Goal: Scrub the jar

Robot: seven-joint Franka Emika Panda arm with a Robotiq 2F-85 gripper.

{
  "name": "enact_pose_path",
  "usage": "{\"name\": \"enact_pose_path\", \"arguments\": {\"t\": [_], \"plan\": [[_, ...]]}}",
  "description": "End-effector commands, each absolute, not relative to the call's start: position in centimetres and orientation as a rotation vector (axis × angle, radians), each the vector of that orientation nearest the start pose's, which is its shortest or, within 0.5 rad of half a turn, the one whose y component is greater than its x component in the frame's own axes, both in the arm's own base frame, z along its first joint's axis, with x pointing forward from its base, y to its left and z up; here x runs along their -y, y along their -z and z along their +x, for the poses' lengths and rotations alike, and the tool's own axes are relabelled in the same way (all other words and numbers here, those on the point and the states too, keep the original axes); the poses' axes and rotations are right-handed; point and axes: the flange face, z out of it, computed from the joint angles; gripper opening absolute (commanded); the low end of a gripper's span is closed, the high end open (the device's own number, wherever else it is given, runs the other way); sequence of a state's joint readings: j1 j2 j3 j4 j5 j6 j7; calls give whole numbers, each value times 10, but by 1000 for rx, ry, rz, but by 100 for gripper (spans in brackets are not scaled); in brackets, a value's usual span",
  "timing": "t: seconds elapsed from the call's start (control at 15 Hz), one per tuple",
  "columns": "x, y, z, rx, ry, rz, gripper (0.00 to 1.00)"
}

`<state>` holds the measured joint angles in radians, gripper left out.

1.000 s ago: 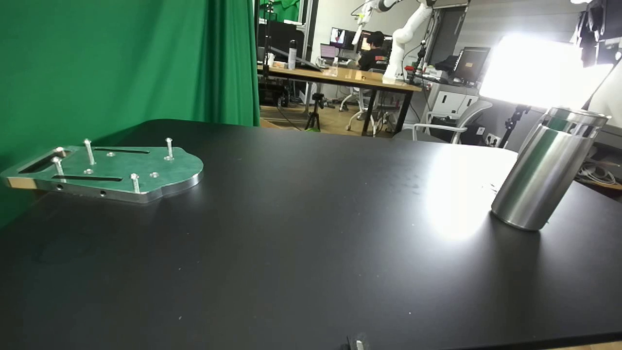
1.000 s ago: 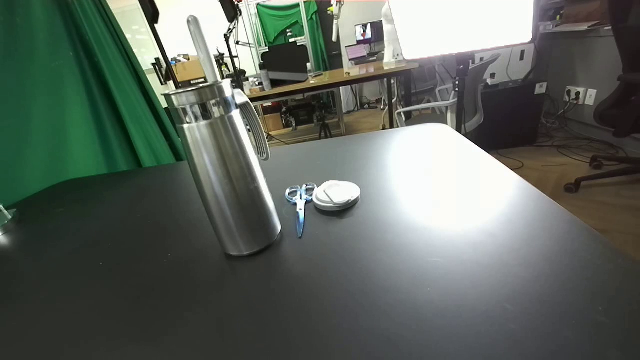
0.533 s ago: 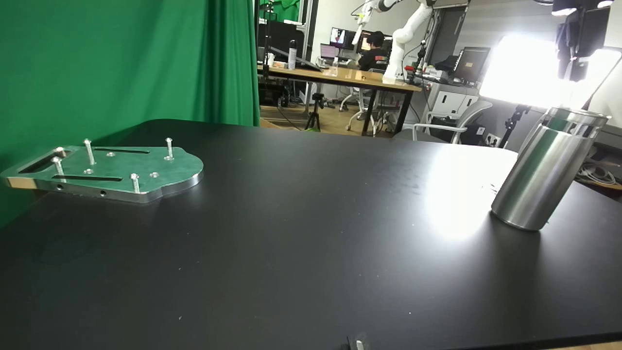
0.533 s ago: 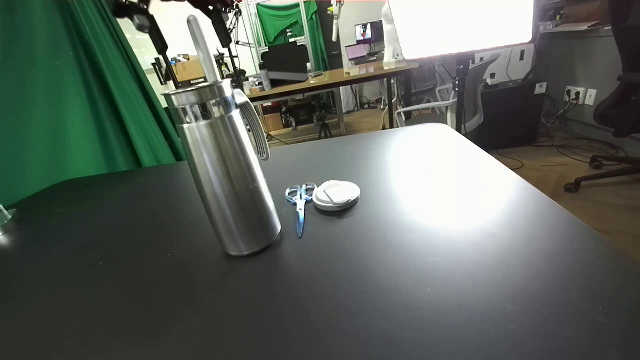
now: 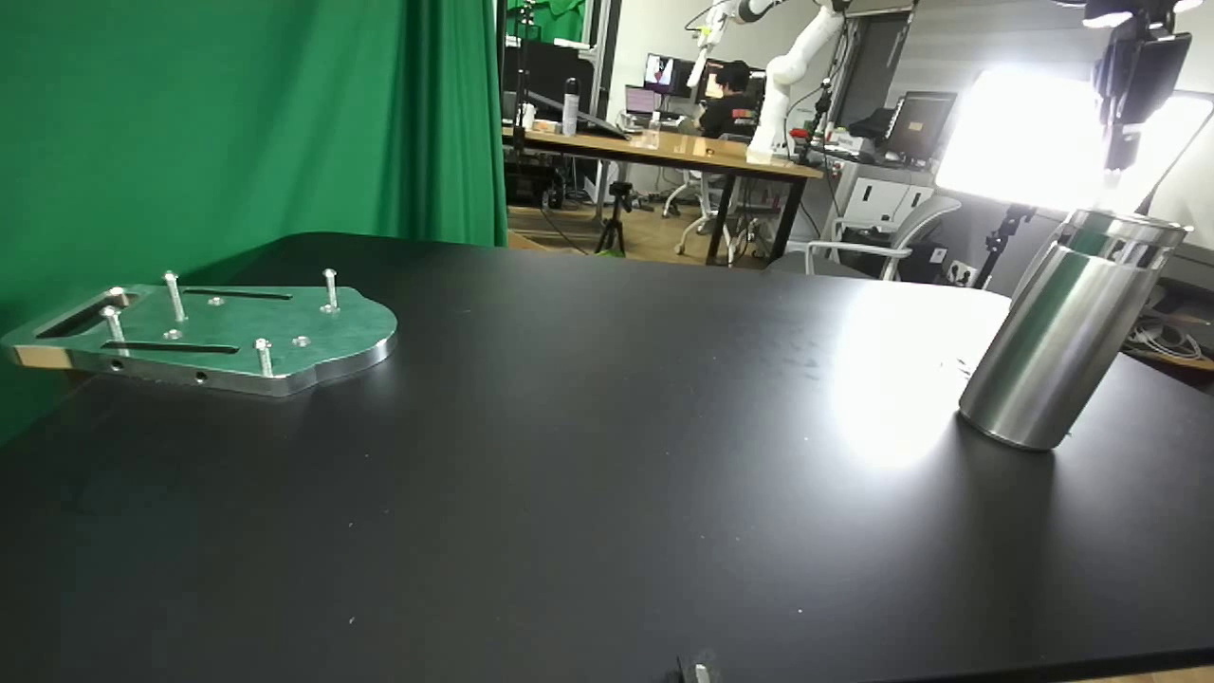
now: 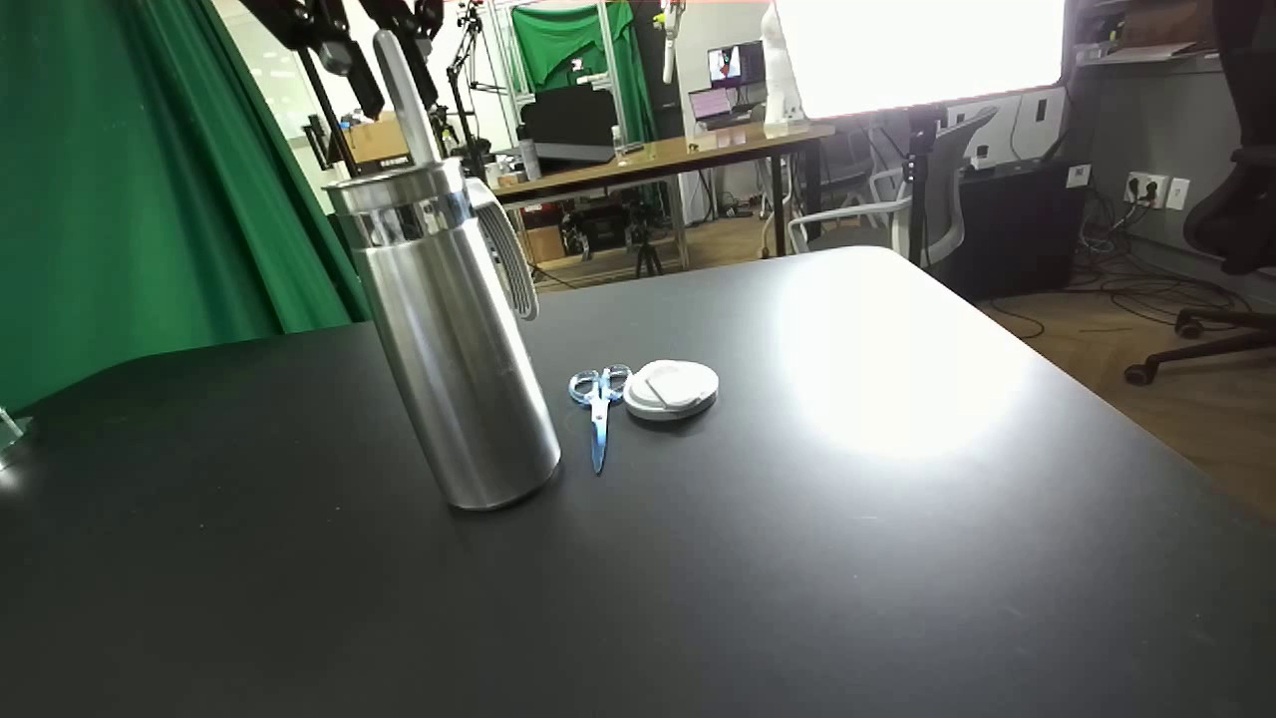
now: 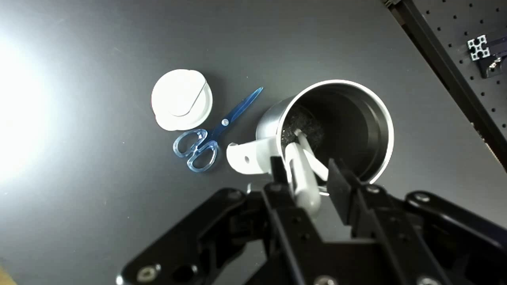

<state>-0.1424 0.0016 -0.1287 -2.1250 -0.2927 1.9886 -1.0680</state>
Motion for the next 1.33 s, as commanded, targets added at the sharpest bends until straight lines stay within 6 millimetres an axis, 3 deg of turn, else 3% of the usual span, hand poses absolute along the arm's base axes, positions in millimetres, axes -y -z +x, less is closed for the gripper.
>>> {"name": "enact_pose_path", "arguments": {"t": [0.0,0.13,0.33,1.27], "plan": [[163,-414,497,1423,-418,-2893,5],[164,-420,495,1408,-396,-2891,0],[164,-435,494,1367,-330,-2889,4],[152,-546,484,1352,-14,-2932,4]]}}
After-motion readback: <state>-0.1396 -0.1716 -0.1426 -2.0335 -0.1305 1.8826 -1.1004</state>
